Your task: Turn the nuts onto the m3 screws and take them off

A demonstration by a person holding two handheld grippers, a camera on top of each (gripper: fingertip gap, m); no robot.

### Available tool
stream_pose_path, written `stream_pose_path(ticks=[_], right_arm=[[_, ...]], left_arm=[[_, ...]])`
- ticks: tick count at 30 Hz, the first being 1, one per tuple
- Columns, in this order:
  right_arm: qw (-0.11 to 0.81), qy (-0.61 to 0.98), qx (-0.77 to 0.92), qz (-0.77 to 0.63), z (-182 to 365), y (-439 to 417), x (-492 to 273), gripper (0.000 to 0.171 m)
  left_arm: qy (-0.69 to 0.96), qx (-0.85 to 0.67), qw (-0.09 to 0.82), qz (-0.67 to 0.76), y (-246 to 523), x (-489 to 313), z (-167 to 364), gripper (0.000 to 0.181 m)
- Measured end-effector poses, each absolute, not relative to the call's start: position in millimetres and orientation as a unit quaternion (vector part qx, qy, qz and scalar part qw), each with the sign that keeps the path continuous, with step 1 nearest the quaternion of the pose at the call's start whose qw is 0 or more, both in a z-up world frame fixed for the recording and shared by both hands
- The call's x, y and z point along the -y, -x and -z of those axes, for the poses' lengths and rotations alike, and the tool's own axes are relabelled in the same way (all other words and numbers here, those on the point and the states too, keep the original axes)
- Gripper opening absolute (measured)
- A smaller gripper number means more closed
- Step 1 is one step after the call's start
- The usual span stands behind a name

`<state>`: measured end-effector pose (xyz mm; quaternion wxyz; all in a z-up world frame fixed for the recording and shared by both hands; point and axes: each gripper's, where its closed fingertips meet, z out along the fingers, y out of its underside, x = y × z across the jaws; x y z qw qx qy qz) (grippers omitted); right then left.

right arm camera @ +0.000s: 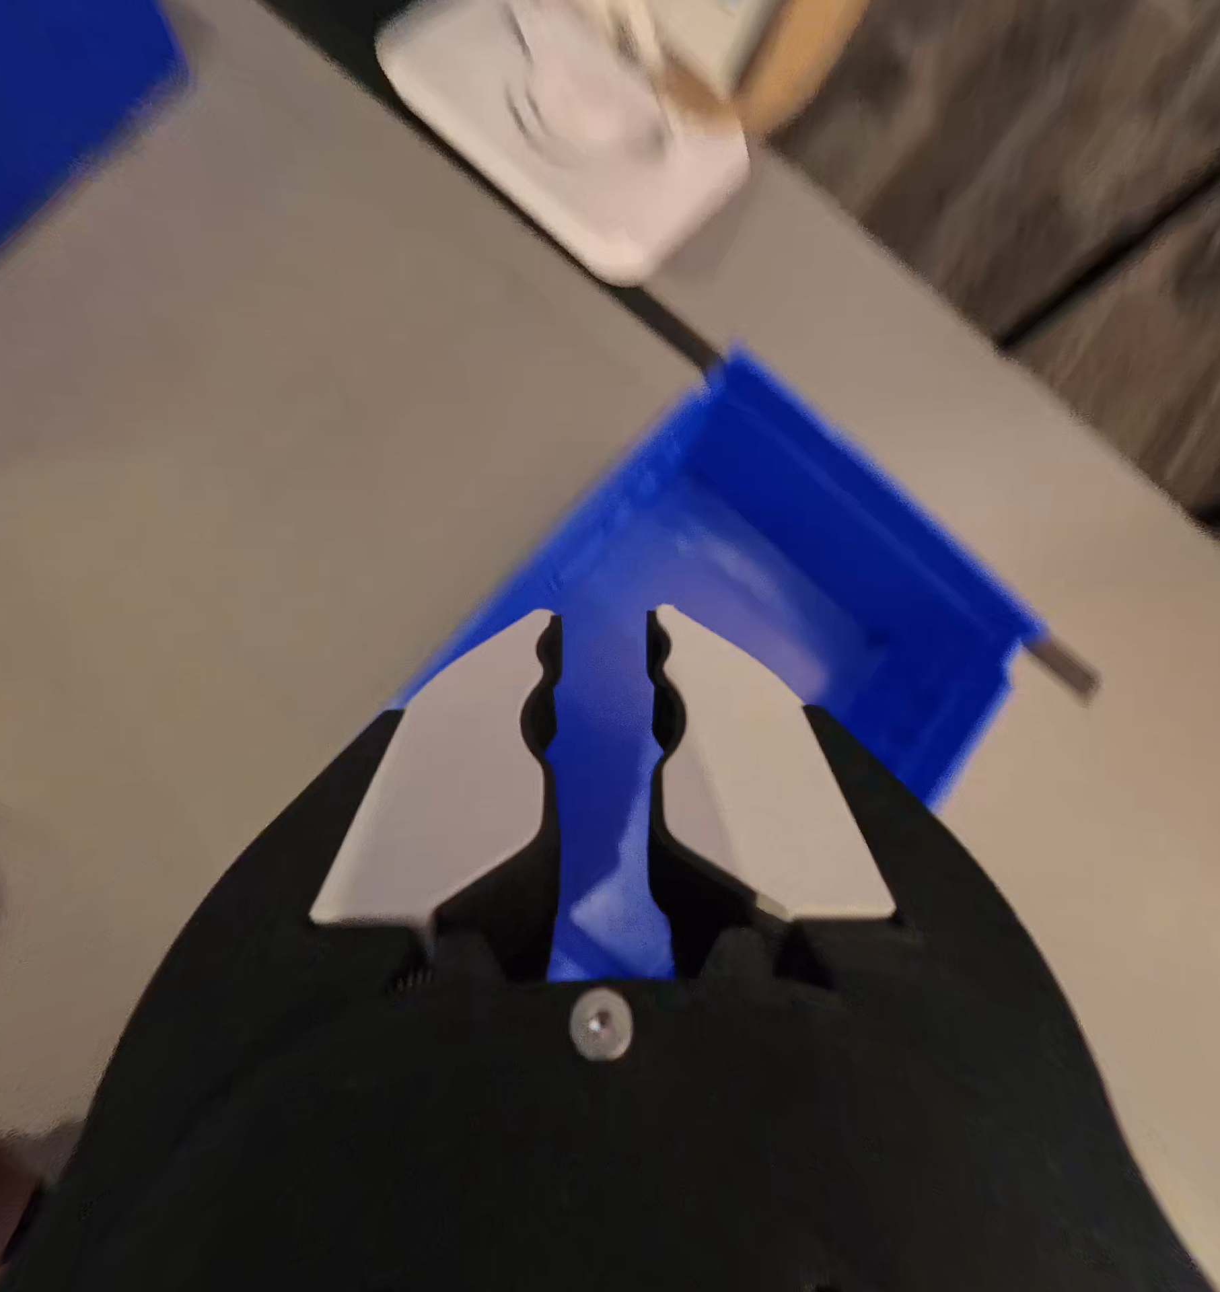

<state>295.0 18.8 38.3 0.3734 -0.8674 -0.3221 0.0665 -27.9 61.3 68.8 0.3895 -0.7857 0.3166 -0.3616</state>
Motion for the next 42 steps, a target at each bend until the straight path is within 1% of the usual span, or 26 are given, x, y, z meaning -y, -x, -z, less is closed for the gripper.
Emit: stream_pose_path(ticks=[3,5,6,8,11,14,16,18,28,29,31,39,40,42], right_arm=[[0.484,0.76,0.379,-0.213,-89.3,-210.8,-14.7,0.024],[0.527,0.675,0.395,-0.334,-121.1,-160.3,2.2,0.024],[0.536,0.637,0.4,-0.384,-132.2,-141.2,11.8,0.024],[0.548,0.588,0.4,-0.441,-142.6,-116.2,22.8,0.024],[0.556,0.56,0.392,-0.472,-143.4,-97.9,26.1,0.024],[0.54,0.537,0.383,-0.523,-146.0,-90.4,32.4,0.024],[0.525,0.533,0.374,-0.547,-143.7,-86.9,31.6,0.023],[0.513,0.535,0.374,-0.558,-138.2,-82.6,29.9,0.019],[0.476,0.549,0.37,-0.579,-115.9,-66.3,24.8,0.018],[0.467,0.546,0.368,-0.59,-115.5,-65.4,26.1,0.017],[0.445,0.541,0.368,-0.611,-113.9,-63.4,29.4,0.01],[0.416,0.539,0.367,-0.634,-109.2,-60.3,31.9,0.008],[0.415,0.536,0.367,-0.637,-109.4,-60.2,32.7,0.003],[0.414,0.535,0.365,-0.64,-110.1,-60.2,32.9,0.003]], left_arm=[[0.722,-0.374,0.405,0.418,-20.3,-14.0,-90.5,0.002],[0.695,-0.4,0.409,0.435,-42.6,6.0,-101.2,0.003],[0.683,-0.411,0.409,0.444,-51.7,14.2,-106.0,0.002],[0.66,-0.43,0.41,0.459,-66.6,28.1,-112.7,0.002],[0.639,-0.443,0.418,0.471,-78.5,40.7,-112.3,0.002],[0.633,-0.443,0.415,0.48,-81.8,43.2,-107.7,0.002],[0.634,-0.442,0.408,0.486,-81.4,42.9,-105.6,0.002],[0.626,-0.436,0.41,0.5,-79.7,42.8,-107.1,0.002],[0.63,-0.422,0.399,0.515,-70.3,36.6,-100.4,0.002],[0.631,-0.423,0.398,0.515,-70.5,36.7,-99.3,0.002],[0.63,-0.421,0.394,0.52,-71.4,37.7,-99.7,0.002],[0.632,-0.428,0.394,0.513,-73.7,41.0,-97.3,0.002],[0.632,-0.428,0.395,0.511,-73.9,40.7,-97.1,0.002],[0.631,-0.426,0.396,0.513,-73.8,40.9,-98.1,0.002]])
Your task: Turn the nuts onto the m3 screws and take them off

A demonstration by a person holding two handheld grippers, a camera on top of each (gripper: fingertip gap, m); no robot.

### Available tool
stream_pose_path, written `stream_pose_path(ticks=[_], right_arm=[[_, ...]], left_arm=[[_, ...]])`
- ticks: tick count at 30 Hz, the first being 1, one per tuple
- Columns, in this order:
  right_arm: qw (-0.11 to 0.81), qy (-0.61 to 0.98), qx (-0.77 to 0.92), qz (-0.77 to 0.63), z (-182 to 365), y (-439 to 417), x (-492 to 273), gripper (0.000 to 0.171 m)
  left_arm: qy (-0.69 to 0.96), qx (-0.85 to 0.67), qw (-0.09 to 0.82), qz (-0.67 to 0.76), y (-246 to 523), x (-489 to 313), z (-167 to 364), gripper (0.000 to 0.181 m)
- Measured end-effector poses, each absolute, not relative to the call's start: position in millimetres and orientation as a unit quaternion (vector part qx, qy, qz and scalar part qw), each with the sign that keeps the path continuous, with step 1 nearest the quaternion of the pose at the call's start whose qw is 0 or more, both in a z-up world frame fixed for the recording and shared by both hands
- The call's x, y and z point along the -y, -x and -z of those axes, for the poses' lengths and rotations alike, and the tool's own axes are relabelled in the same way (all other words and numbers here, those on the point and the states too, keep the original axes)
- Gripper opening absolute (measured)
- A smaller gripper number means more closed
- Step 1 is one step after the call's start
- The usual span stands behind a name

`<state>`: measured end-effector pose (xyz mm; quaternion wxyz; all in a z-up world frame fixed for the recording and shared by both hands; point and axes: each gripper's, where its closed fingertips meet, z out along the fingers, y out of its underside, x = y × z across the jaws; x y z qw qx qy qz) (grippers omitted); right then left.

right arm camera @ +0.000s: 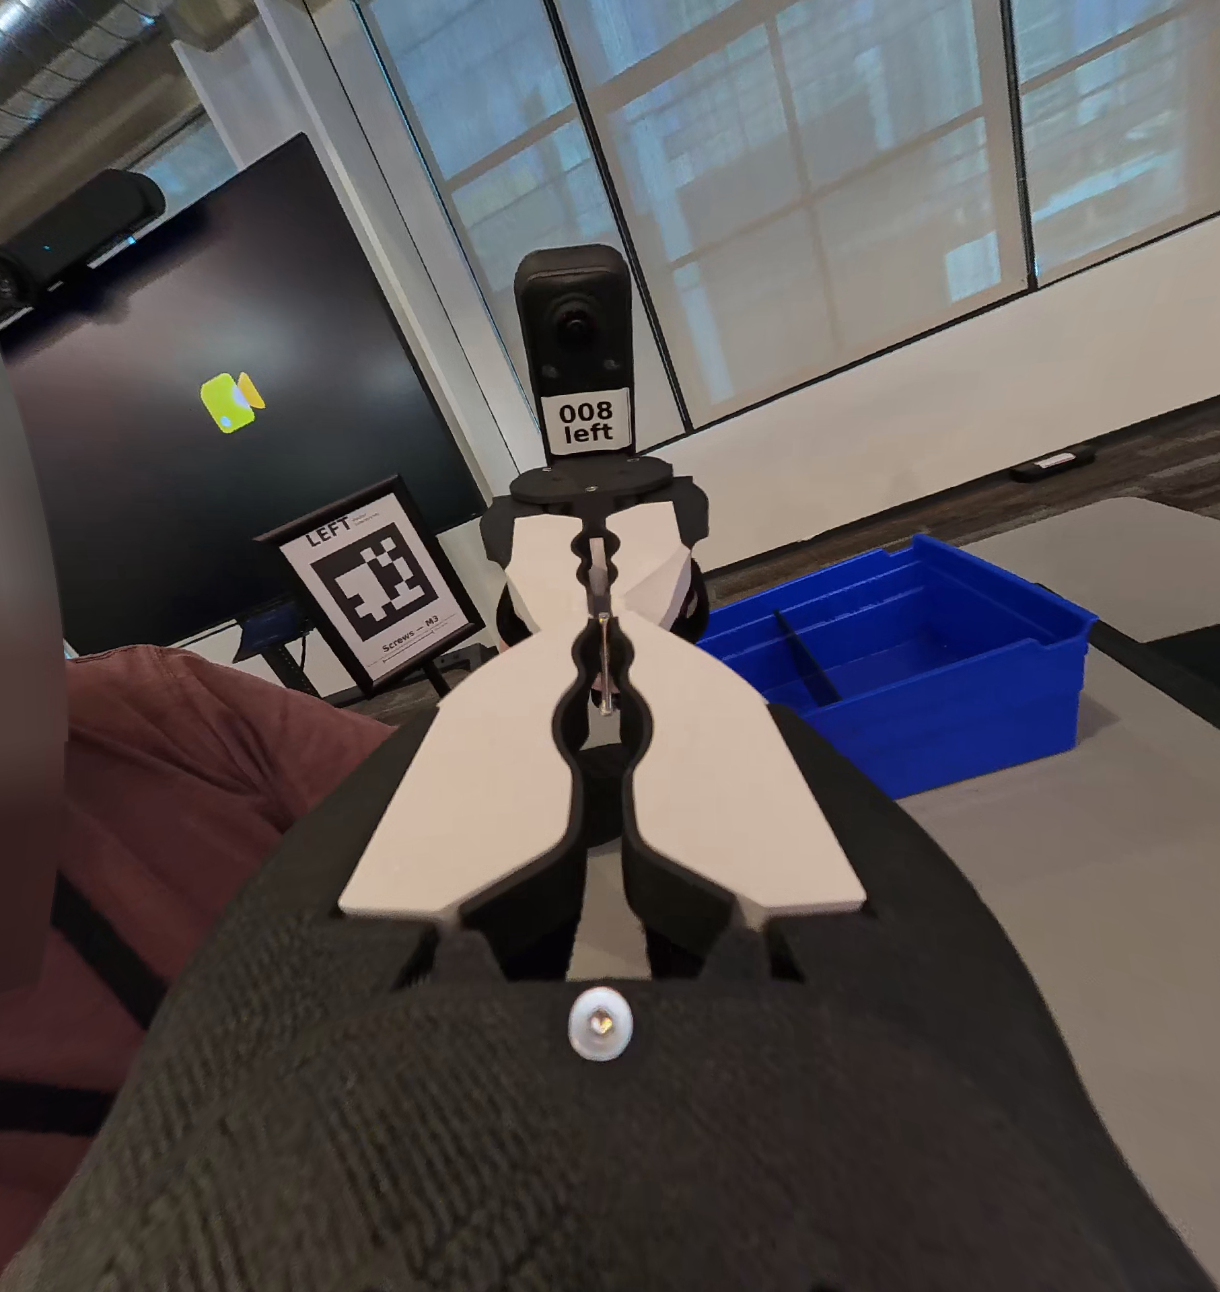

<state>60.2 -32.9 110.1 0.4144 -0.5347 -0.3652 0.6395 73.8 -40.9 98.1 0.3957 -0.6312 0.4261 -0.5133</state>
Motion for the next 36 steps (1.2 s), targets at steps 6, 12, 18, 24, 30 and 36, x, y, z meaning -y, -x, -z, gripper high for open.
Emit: stream_pose_path(ticks=[6,12,18,24,30,36], right_arm=[[0.413,0.535,0.359,-0.644,-112.7,-62.4,32.7,0.003],[0.402,0.543,0.358,-0.644,-107.9,-61.2,31.0,0.003],[0.399,0.551,0.362,-0.637,-102.5,-57.7,30.2,0.003],[0.396,0.556,0.36,-0.636,-99.3,-57.5,27.3,0.002],[0.394,0.555,0.359,-0.639,-100.4,-58.3,27.0,0.003],[0.391,0.561,0.365,-0.632,-96.9,-55.6,27.5,0.003]], left_arm=[[0.634,-0.419,0.37,0.534,-70.4,41.6,-95.9,0.014],[0.632,-0.412,0.343,0.56,-70.4,41.9,-90.7,0.012],[0.635,-0.409,0.322,0.571,-75.7,43.0,-83.1,0.003],[0.637,-0.399,0.309,0.583,-75.6,40.5,-79.9,0.003],[0.641,-0.409,0.3,0.576,-77.8,43.3,-75.2,0.002],[0.648,-0.416,0.299,0.563,-77.1,43.5,-71.1,0.002]])
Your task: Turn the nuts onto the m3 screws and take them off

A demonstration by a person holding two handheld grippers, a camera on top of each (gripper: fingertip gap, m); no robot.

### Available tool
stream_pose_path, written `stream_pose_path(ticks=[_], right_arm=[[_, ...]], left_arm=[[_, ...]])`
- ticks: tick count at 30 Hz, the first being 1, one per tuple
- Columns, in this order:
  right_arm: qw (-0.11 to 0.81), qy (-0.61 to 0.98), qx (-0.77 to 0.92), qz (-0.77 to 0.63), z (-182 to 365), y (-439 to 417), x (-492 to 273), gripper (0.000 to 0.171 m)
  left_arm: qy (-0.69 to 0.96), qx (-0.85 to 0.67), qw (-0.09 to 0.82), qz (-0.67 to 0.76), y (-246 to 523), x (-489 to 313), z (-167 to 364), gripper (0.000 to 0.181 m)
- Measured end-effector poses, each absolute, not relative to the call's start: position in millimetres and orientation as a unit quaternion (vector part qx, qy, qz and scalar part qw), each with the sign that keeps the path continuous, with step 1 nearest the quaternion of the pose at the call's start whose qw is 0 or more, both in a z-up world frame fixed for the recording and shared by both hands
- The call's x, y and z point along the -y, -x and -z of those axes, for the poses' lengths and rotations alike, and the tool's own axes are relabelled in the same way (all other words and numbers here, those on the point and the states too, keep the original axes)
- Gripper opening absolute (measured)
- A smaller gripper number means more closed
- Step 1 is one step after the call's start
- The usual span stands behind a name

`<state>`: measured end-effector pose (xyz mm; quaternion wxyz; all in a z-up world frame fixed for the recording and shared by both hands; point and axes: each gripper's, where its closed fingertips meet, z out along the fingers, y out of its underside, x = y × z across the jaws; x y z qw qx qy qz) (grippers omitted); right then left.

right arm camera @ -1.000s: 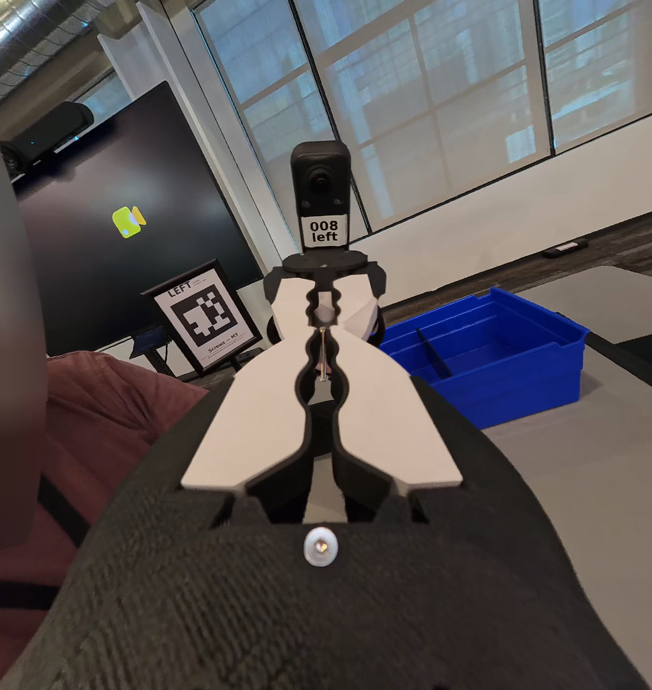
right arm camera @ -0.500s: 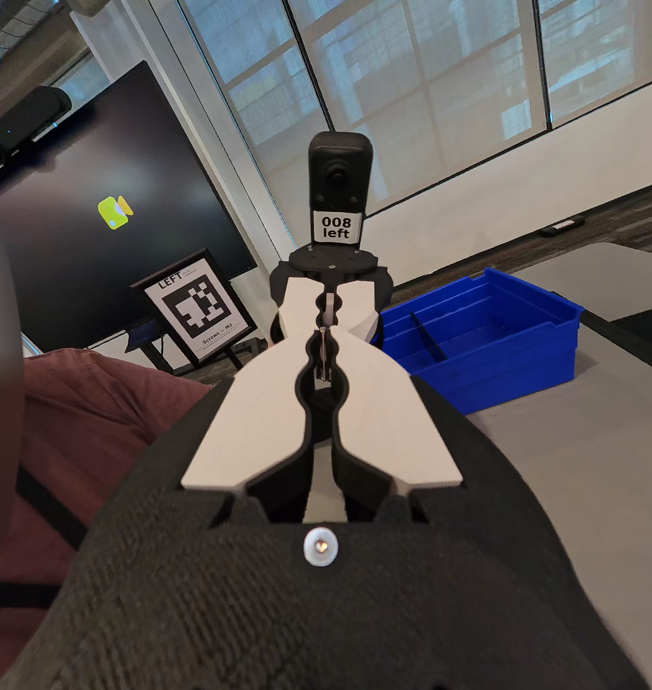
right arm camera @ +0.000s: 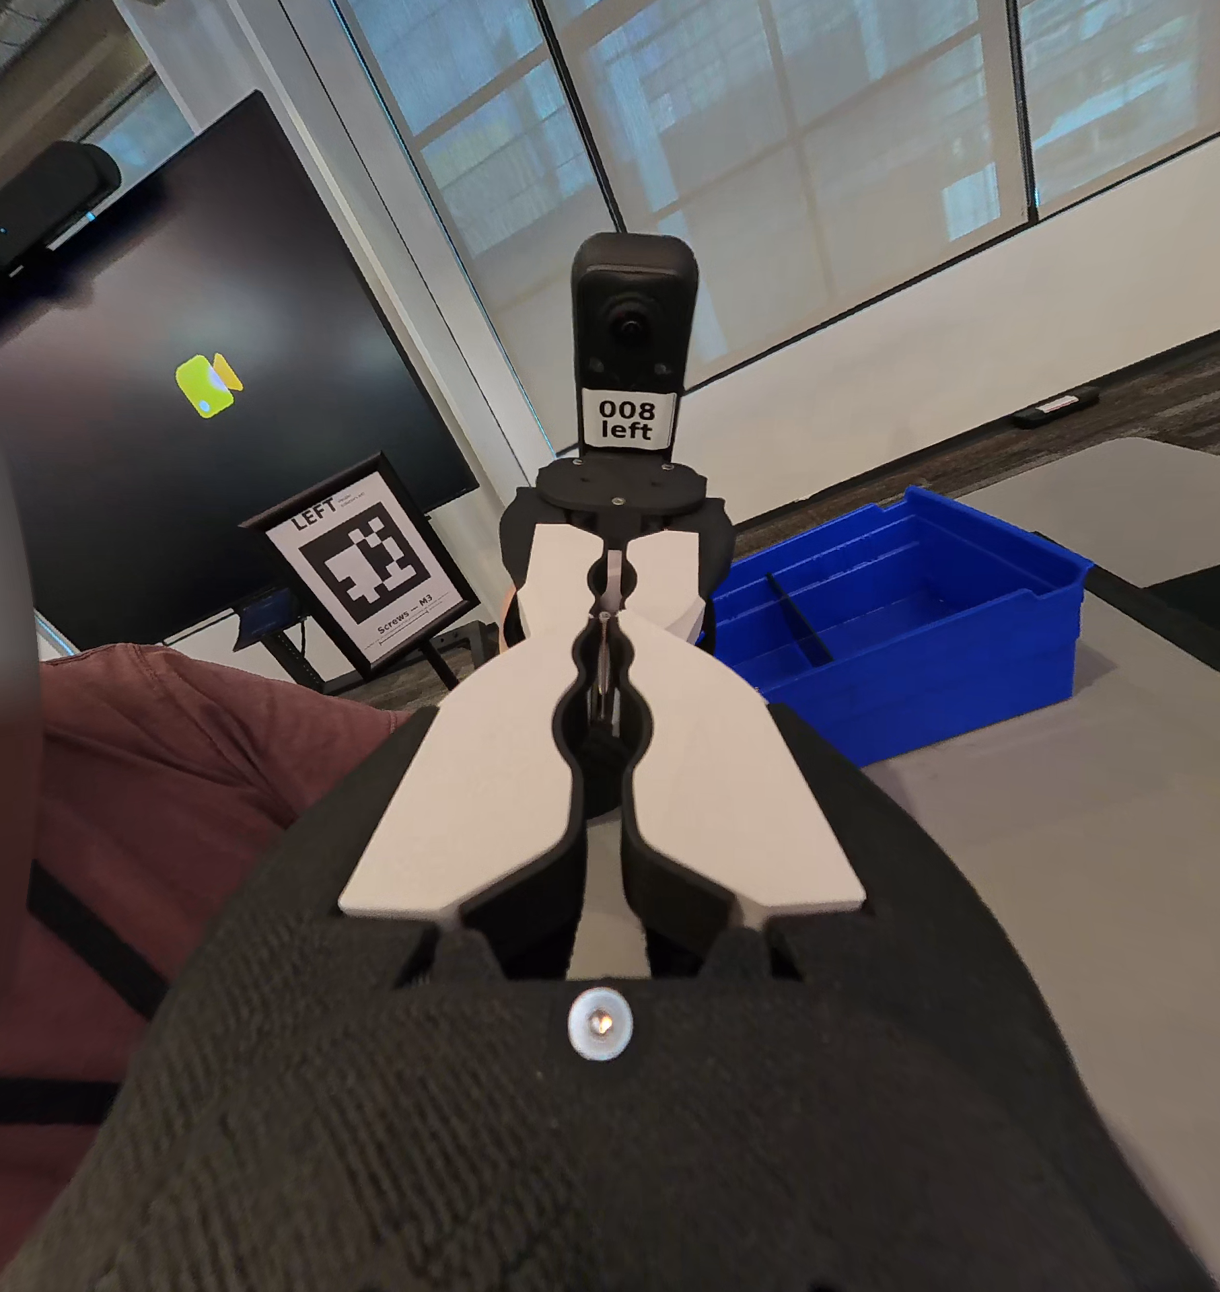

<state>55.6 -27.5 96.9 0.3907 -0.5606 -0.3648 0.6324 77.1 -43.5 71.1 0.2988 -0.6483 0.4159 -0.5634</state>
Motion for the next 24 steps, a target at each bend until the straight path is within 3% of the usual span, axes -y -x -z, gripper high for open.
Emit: stream_pose_path(ticks=[3,5,10,14,18,24], right_arm=[[0.394,0.562,0.355,-0.635,-99.4,-56.9,24.2,0.006],[0.418,0.57,0.359,-0.61,-102.6,-63.1,19.1,0.029],[0.46,0.633,0.412,-0.467,-86.5,-88.0,7.1,0.023],[0.313,0.776,0.487,-0.251,8.2,-115.4,-3.5,0.021],[0.181,0.818,0.535,-0.103,84.4,-128.6,-5.9,0.012],[0.121,0.78,0.613,-0.025,132.7,-129.2,-4.9,0.016]], left_arm=[[0.642,-0.41,0.305,0.572,-74.9,42.0,-75.7,0.002],[0.637,-0.399,0.305,0.584,-69.4,39.4,-81.1,0.002],[0.669,-0.378,0.348,0.538,-42.1,20.2,-83.5,0.002],[0.687,-0.371,0.389,0.488,-18.2,10.2,-90.4,0.002],[0.701,-0.361,0.413,0.456,1.9,5.6,-96.4,0.002],[0.7,-0.35,0.439,0.441,22.1,6.6,-108.8,0.002]])
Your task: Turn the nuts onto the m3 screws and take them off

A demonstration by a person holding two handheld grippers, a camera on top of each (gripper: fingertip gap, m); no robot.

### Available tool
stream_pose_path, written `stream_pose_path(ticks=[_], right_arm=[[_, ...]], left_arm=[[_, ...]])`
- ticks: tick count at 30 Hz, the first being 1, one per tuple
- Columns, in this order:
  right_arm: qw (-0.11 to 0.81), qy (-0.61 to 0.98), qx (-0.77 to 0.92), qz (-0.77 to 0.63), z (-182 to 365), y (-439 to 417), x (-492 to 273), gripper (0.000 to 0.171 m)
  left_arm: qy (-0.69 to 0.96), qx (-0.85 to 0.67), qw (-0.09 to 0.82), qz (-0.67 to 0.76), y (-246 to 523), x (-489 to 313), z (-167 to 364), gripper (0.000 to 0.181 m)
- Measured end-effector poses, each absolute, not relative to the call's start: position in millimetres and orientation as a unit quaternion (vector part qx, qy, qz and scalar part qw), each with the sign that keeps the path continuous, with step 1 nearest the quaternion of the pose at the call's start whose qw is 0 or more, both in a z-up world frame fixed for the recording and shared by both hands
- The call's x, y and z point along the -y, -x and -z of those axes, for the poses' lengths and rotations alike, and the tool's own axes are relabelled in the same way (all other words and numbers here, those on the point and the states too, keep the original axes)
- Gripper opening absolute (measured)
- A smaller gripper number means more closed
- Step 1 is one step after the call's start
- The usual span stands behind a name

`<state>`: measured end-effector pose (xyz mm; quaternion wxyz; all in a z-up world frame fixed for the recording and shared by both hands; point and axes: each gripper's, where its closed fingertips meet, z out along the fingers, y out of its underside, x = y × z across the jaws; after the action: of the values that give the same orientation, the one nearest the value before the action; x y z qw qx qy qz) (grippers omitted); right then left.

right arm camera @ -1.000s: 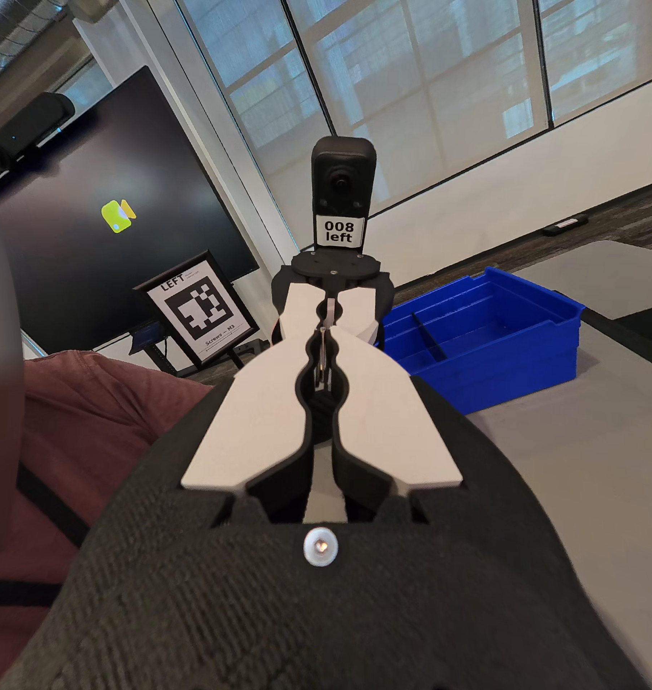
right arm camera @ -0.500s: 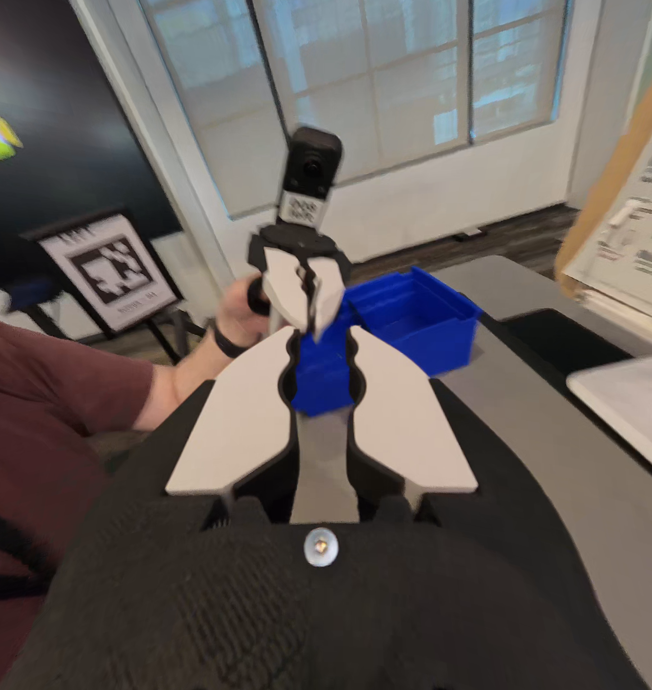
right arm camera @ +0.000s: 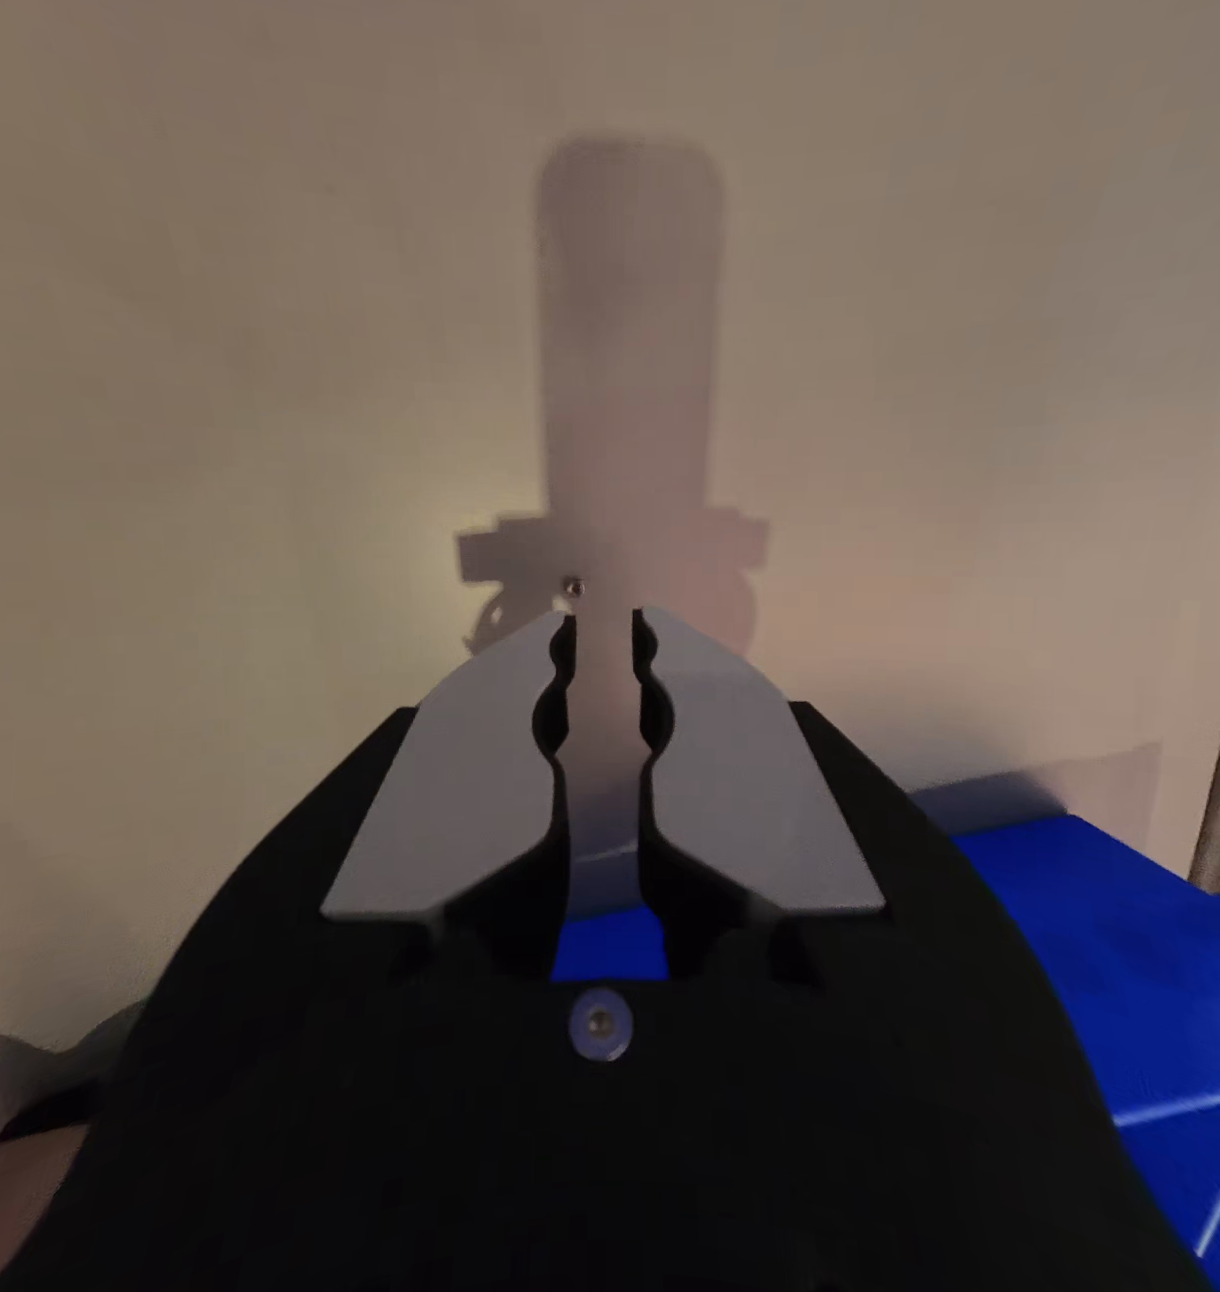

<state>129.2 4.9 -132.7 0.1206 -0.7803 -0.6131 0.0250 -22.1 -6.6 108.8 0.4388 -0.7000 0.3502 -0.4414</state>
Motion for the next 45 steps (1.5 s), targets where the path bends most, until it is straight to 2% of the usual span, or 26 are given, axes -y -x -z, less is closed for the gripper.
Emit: stream_pose_path(ticks=[8,16,24,32,35,45], right_arm=[[0.081,0.773,0.629,-0.015,156.3,-129.9,-1.9,0.024],[0.09,0.731,0.676,-0.009,161.5,-128.0,-1.9,0.027],[0.075,0.721,0.687,-0.055,163.1,-127.4,3.9,0.016],[0.066,0.715,0.694,-0.06,163.6,-127.9,3.4,0.013],[0.064,0.707,0.702,-0.057,163.9,-127.4,6.4,0.007],[0.1,0.678,0.728,-0.039,153.6,-126.8,7.3,0.006]], left_arm=[[0.695,-0.368,0.427,0.446,18.8,12.2,-109.4,0.002],[0.691,-0.396,0.418,0.438,4.4,21.6,-107.4,0.002],[0.683,-0.42,0.409,0.437,-3.4,34.1,-110.5,0.002],[0.671,-0.45,0.396,0.437,-15.1,50.2,-112.4,0.002],[0.67,-0.453,0.394,0.436,-18.3,51.9,-111.6,0.002],[0.7,-0.459,0.382,0.391,-22.3,35.7,-88.5,0.002]])
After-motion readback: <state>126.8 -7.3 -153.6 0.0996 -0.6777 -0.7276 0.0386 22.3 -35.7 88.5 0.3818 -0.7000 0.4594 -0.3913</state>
